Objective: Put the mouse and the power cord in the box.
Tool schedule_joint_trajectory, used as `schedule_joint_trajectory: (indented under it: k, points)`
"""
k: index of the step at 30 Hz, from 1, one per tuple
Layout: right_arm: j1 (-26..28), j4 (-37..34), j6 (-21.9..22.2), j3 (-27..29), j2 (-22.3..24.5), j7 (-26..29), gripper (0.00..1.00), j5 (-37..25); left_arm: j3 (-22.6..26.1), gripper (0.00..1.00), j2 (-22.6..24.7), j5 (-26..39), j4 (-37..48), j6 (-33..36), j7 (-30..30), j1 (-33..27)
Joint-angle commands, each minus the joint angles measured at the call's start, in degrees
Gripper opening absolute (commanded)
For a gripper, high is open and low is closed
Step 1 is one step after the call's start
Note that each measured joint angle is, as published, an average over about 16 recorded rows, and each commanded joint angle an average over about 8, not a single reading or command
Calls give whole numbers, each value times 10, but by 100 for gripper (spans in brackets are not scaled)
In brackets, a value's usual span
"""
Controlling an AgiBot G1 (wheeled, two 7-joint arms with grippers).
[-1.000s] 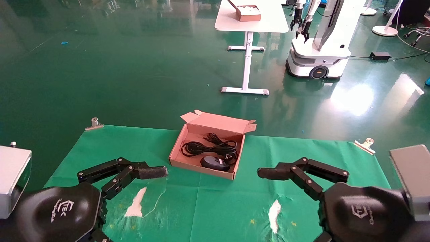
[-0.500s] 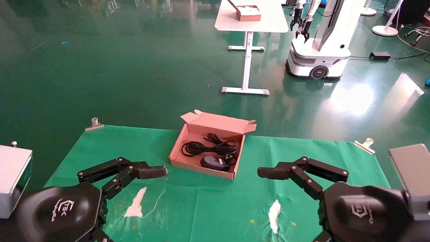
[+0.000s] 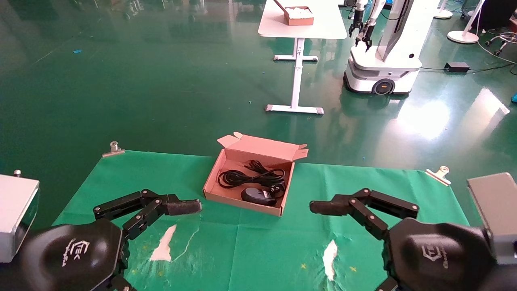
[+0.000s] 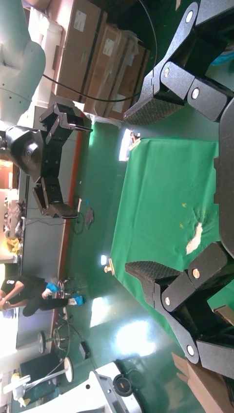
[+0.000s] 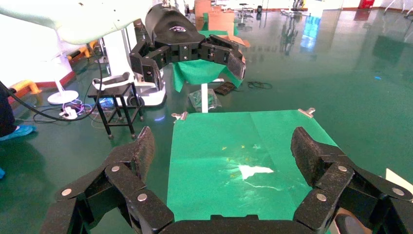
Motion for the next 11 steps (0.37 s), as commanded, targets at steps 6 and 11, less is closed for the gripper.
schedule_joint_trajectory:
  k: [6,11]
  points:
    - [0,0,0,0,0,0,100,0,0,100,0,0,0,0,0,0]
    - [0,0,0,0,0,0,100,0,0,100,0,0,0,0,0,0]
